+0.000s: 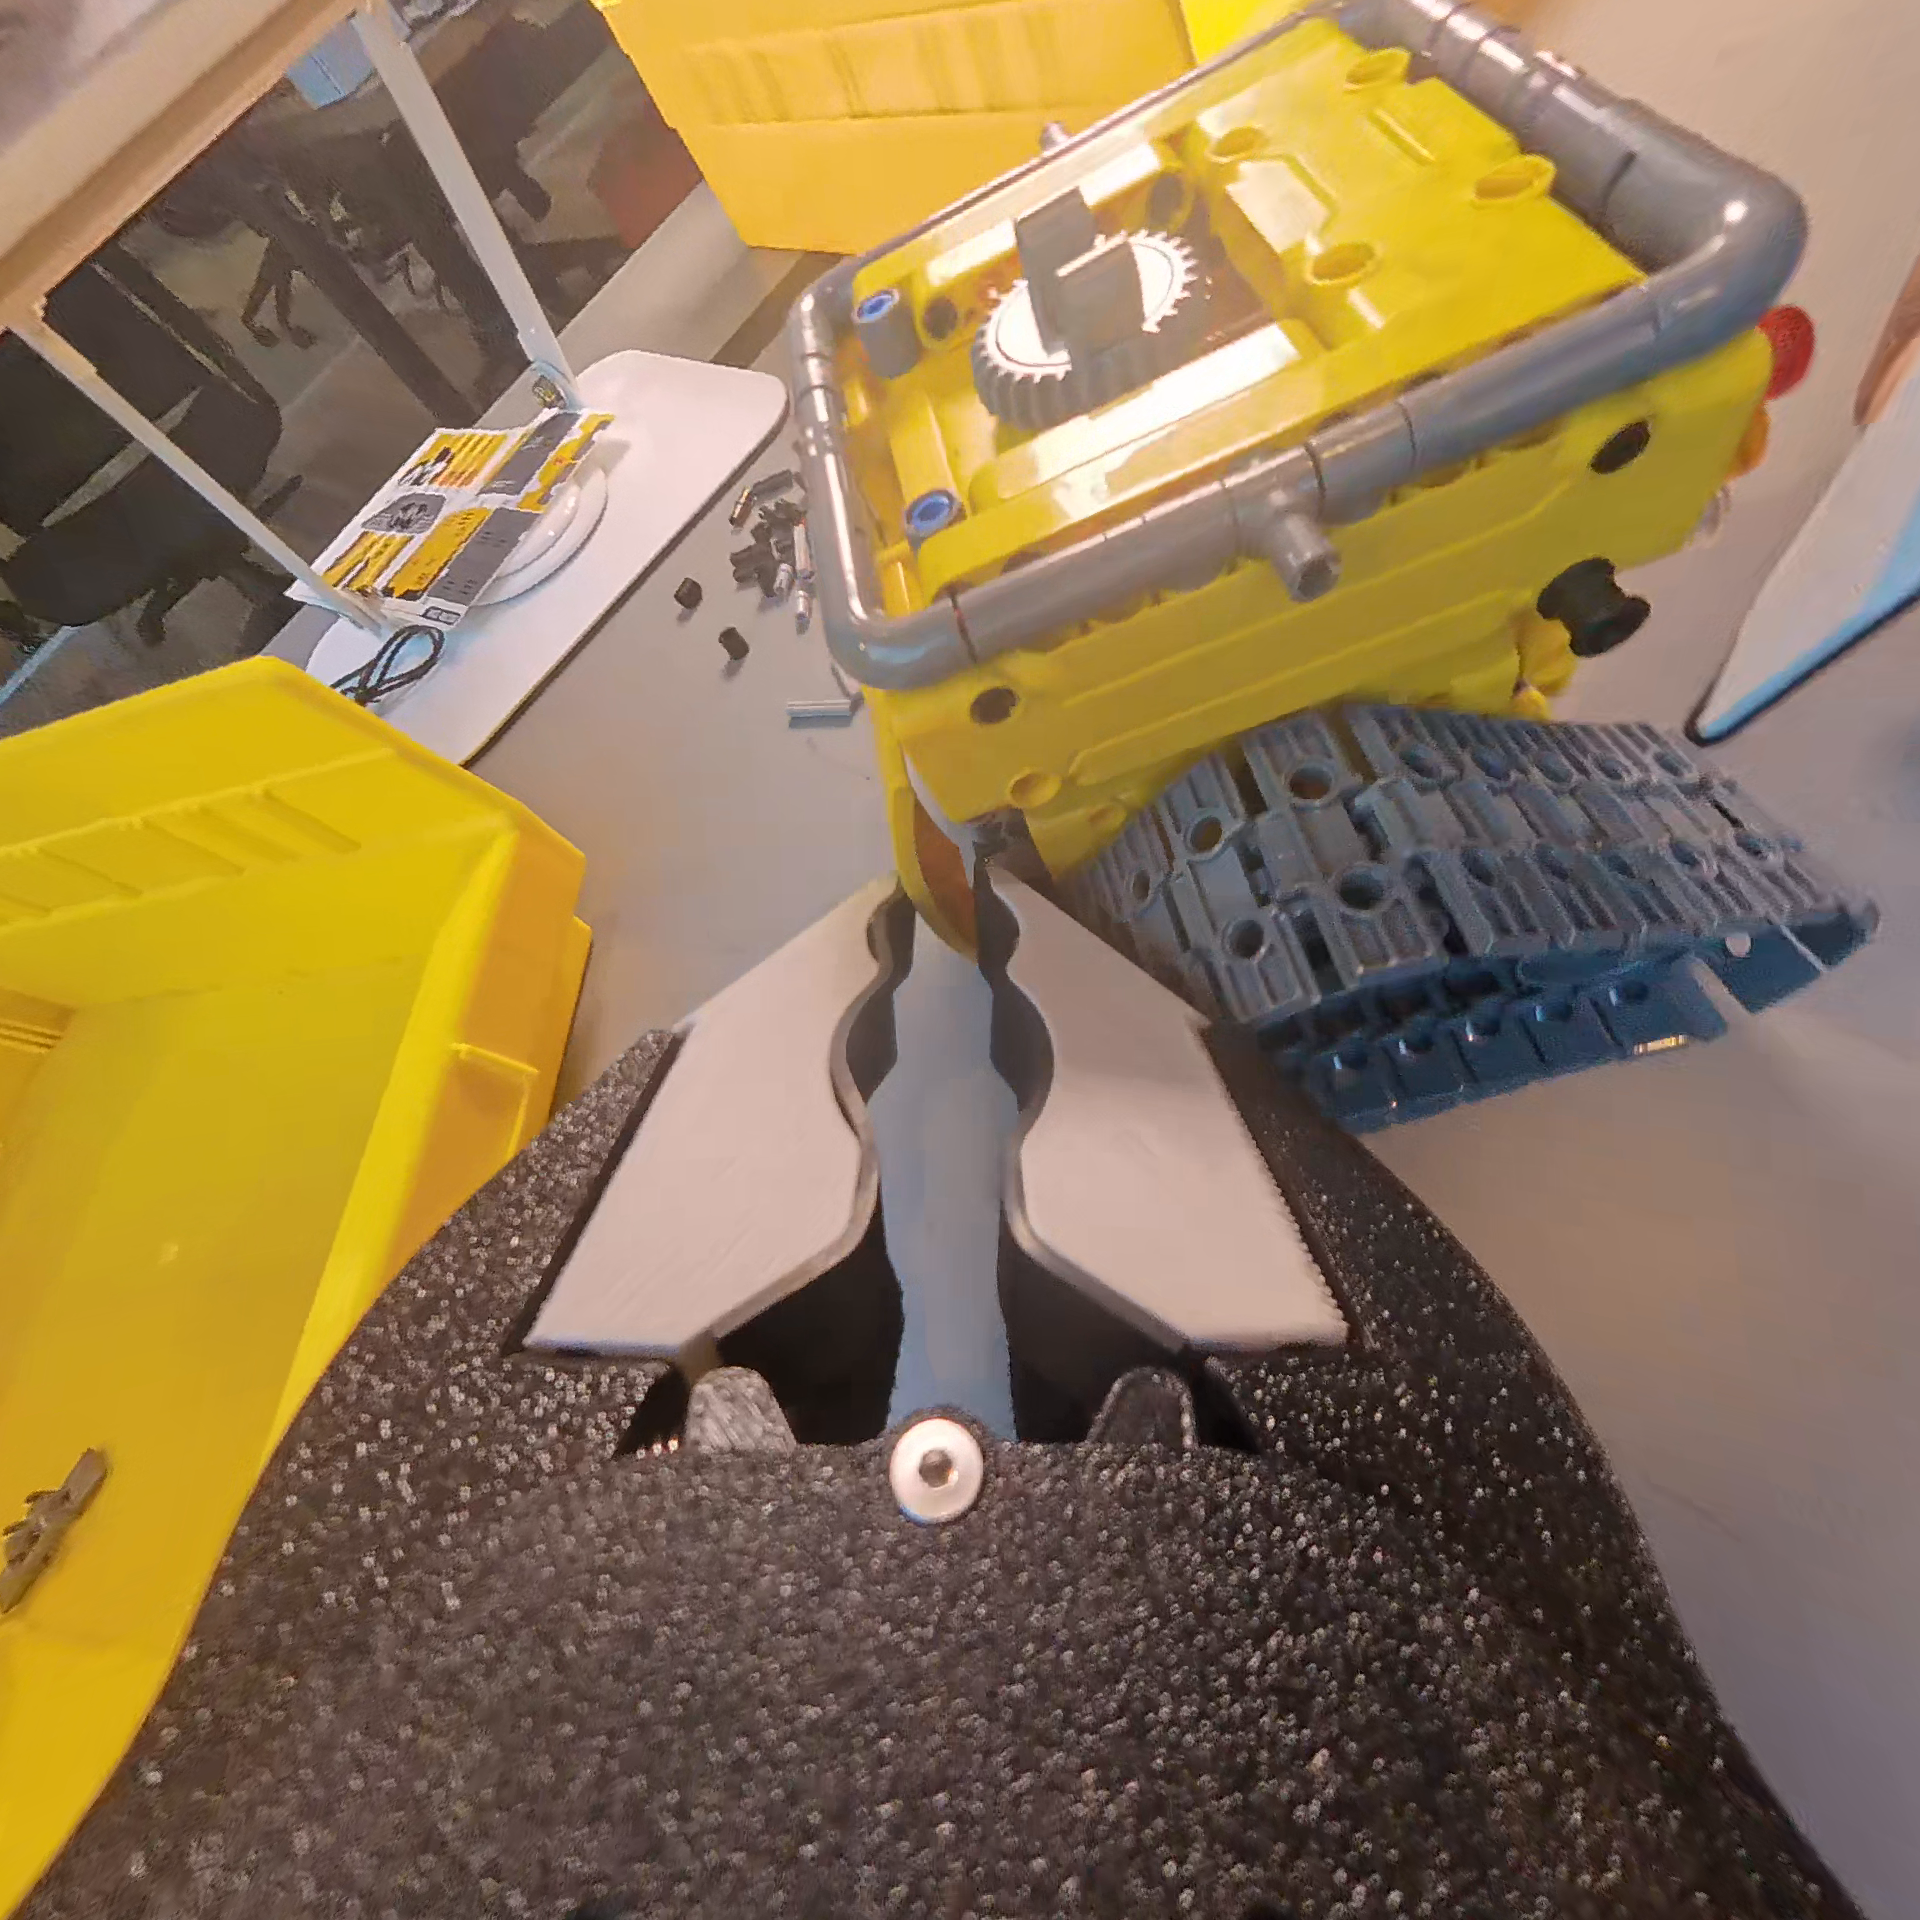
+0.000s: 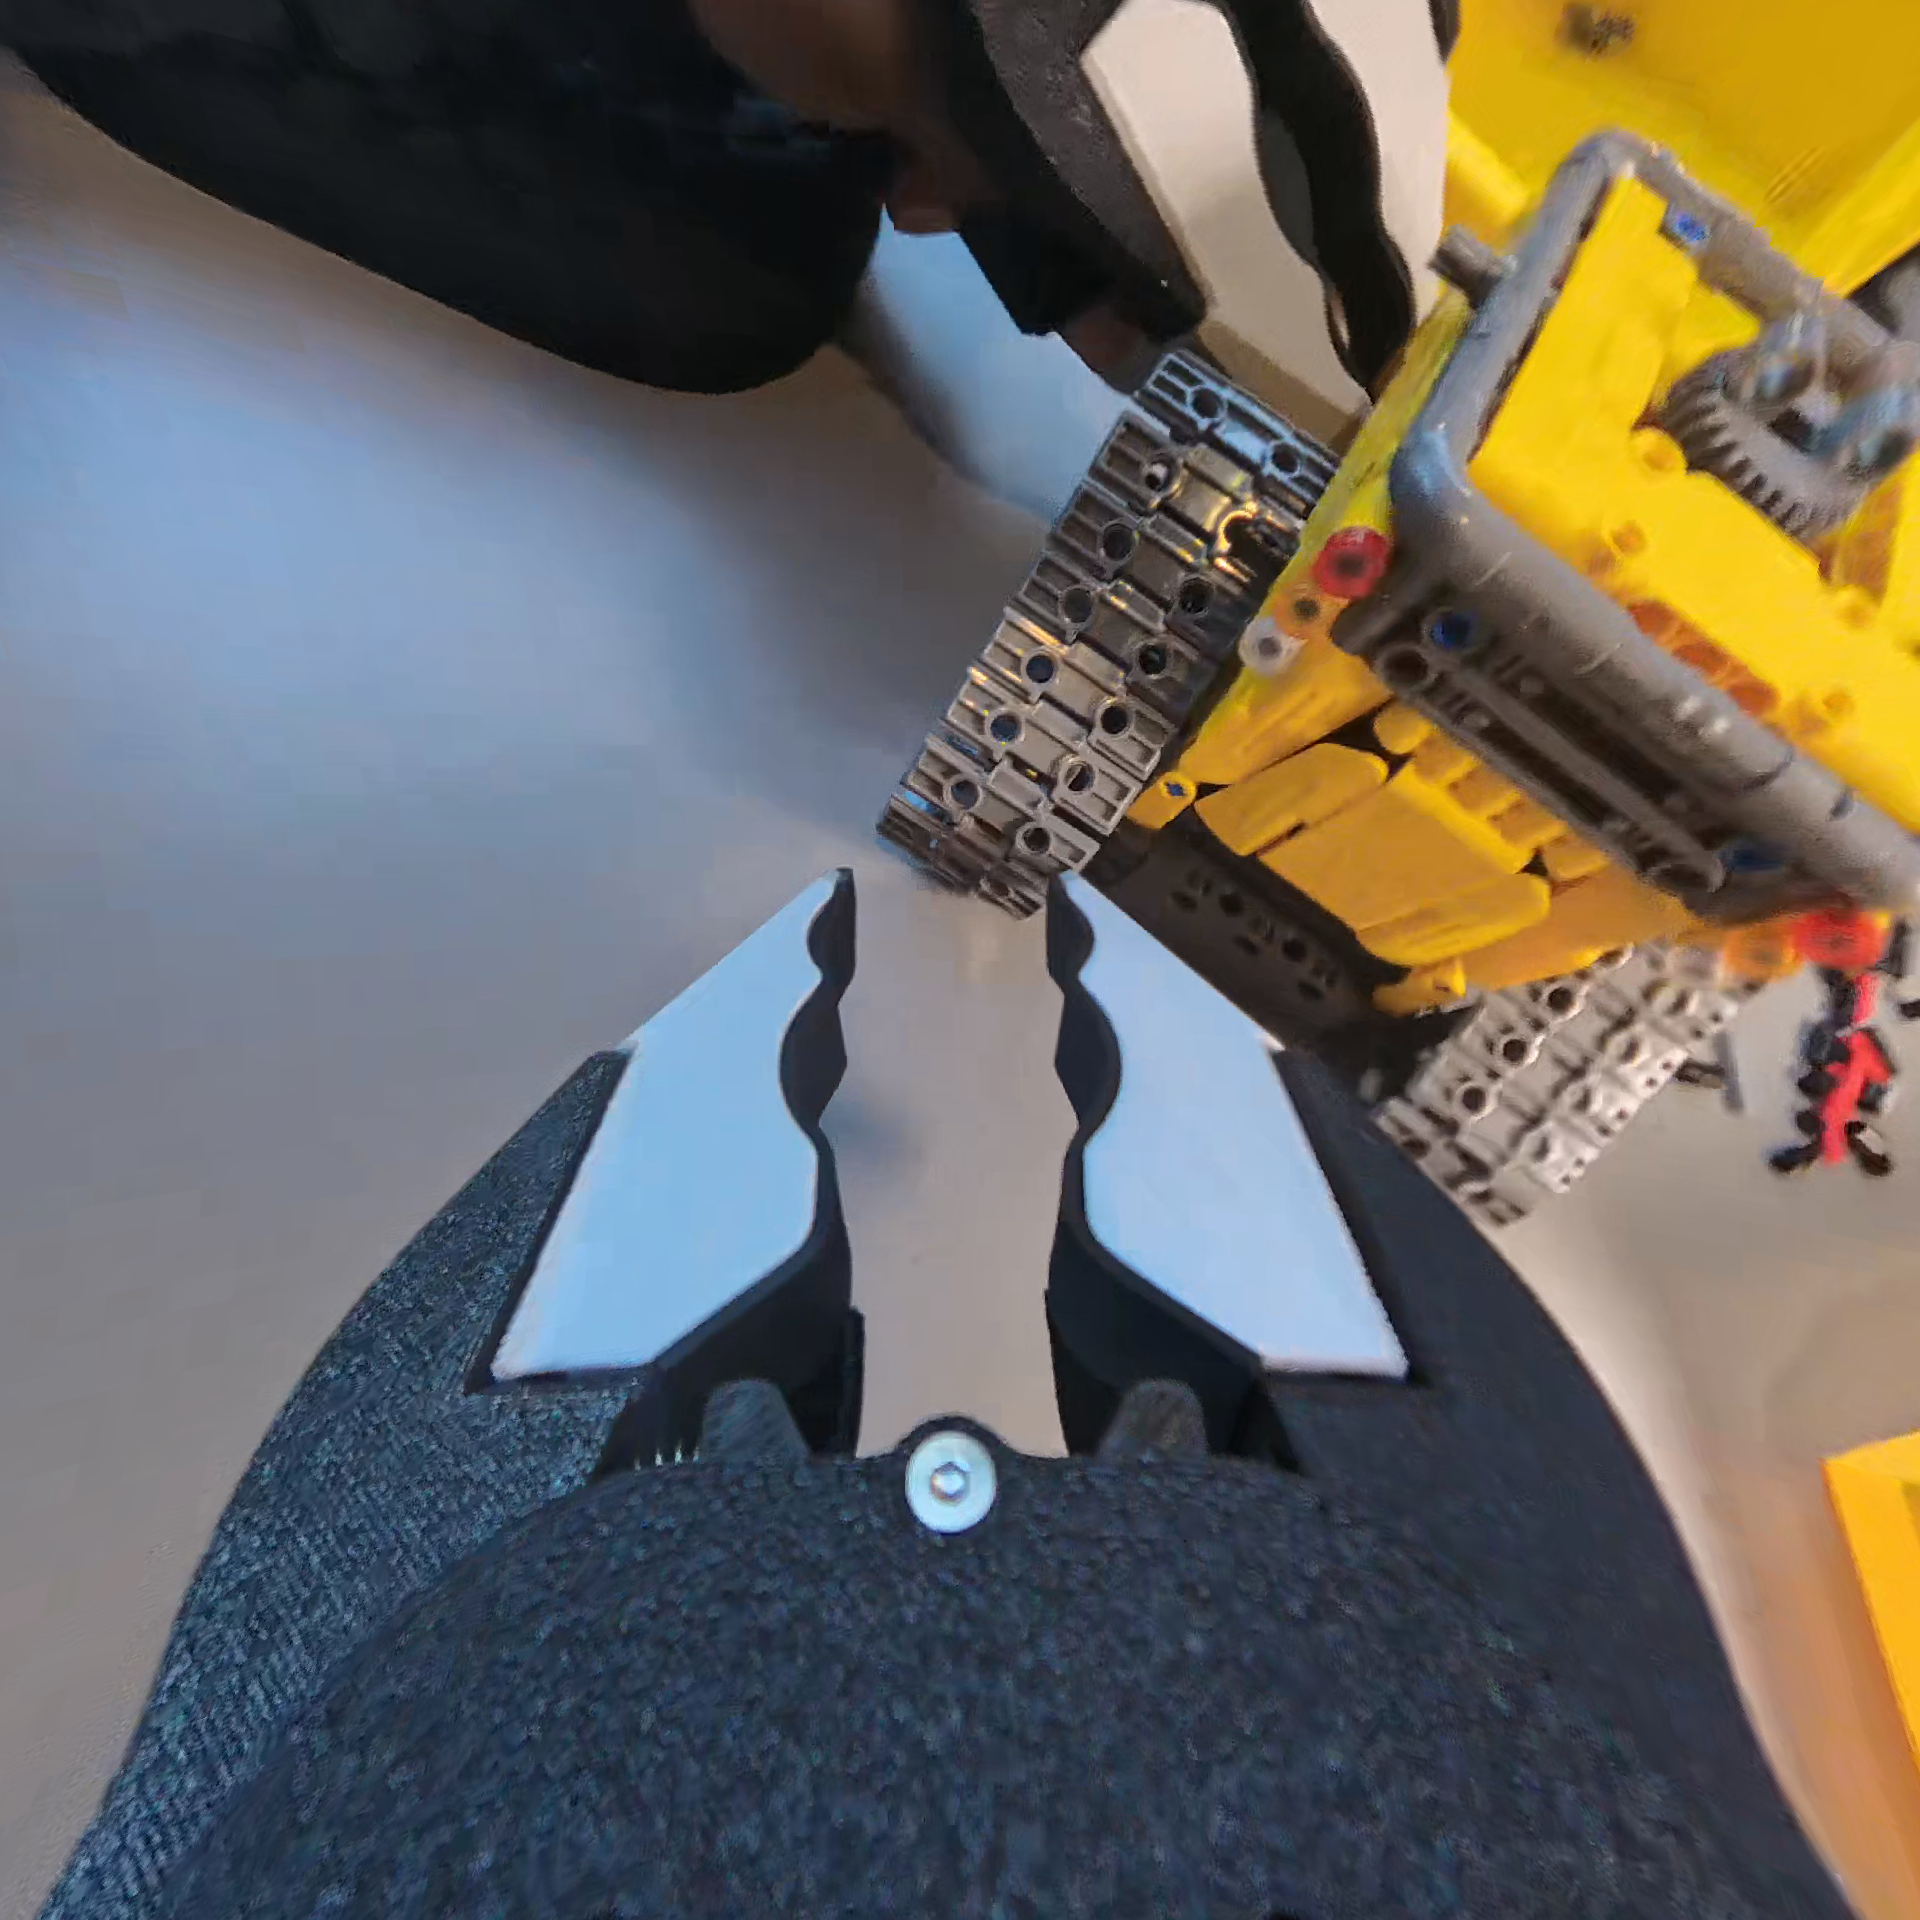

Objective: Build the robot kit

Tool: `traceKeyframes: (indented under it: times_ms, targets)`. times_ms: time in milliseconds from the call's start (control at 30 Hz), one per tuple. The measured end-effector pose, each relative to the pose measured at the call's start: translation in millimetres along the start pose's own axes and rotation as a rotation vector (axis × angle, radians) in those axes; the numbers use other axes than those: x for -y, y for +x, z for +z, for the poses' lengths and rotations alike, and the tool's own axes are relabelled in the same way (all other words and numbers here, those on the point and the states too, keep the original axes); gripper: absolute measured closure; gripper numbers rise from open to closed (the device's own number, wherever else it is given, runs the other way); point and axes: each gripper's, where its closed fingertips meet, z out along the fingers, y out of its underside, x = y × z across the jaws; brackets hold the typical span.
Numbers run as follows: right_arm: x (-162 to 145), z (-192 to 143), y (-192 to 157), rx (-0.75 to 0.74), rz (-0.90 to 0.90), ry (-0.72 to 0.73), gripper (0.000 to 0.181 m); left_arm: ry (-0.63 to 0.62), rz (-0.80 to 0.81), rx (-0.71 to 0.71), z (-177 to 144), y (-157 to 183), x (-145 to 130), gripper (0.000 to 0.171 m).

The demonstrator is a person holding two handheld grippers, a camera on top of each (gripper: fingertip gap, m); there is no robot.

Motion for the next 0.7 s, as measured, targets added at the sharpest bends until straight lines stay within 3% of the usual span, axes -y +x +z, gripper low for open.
traceKeyframes:
  times_ms: [100, 500, 633, 700]
  targets:
    - [5, 8, 8, -0.075, -0.075, 0.008, 0.159, 0.017, -0.037, -0.053, 5, -7, 0, 0.162]
    - [7, 10, 6, -0.122, -0.221, 0.082, 0.168, 0.058, -0.038, -0.36, 35, 5, 24, 0.165]
    - [3, 8, 8, -0.14, -0.227, 0.08, 0.165, 0.04, -0.064, -0.322, 23, -13, 22, 0.145]
    - [3, 10, 8, -0.133, -0.222, 0.074, 0.164, 0.024, -0.065, -0.248, 9, -26, 16, 0.144]
